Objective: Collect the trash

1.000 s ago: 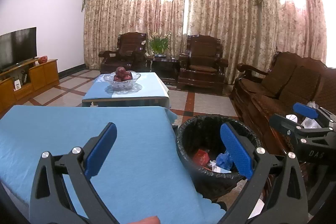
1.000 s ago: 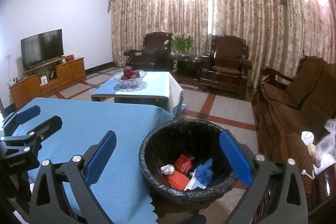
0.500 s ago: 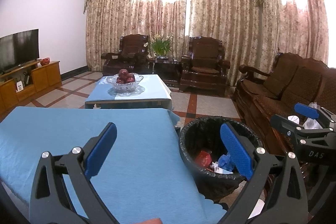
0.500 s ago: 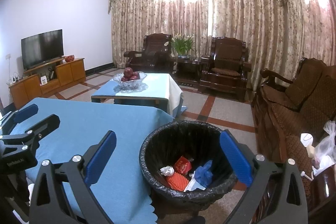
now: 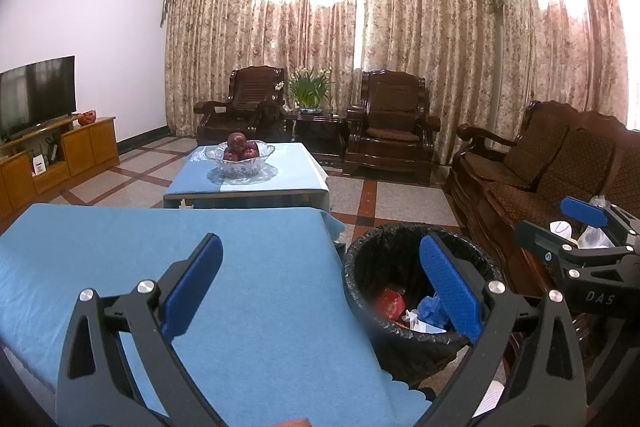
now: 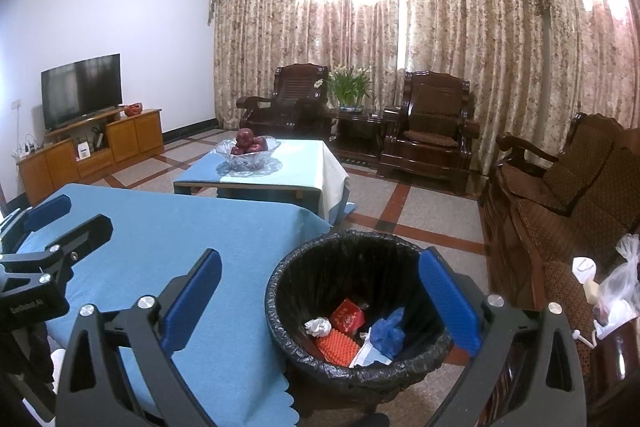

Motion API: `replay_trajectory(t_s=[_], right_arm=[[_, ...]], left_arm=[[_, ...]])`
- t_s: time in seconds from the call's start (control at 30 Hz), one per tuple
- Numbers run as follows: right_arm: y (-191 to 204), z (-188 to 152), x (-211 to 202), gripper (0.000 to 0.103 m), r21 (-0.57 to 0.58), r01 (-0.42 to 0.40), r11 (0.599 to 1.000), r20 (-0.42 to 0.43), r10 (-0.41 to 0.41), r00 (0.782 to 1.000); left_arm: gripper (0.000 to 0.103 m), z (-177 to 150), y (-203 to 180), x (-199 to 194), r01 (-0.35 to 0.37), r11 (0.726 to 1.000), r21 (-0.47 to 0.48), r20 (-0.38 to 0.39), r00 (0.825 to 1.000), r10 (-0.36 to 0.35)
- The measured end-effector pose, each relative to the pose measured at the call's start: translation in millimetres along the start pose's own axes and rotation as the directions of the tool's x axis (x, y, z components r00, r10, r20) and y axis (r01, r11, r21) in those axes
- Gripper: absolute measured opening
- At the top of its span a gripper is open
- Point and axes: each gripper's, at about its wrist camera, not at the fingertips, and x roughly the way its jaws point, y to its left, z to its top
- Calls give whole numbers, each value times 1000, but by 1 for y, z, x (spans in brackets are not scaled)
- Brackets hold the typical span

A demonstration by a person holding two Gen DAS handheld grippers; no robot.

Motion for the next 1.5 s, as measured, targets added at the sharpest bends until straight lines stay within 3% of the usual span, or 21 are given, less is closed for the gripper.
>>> replay_trajectory(t_s=[1.5], right_arm=[[2, 2, 0, 97, -1, -1, 1000, -3, 1, 1000]], left_arm=[[96, -2, -2, 0, -1, 1000, 2, 0, 1000, 1]])
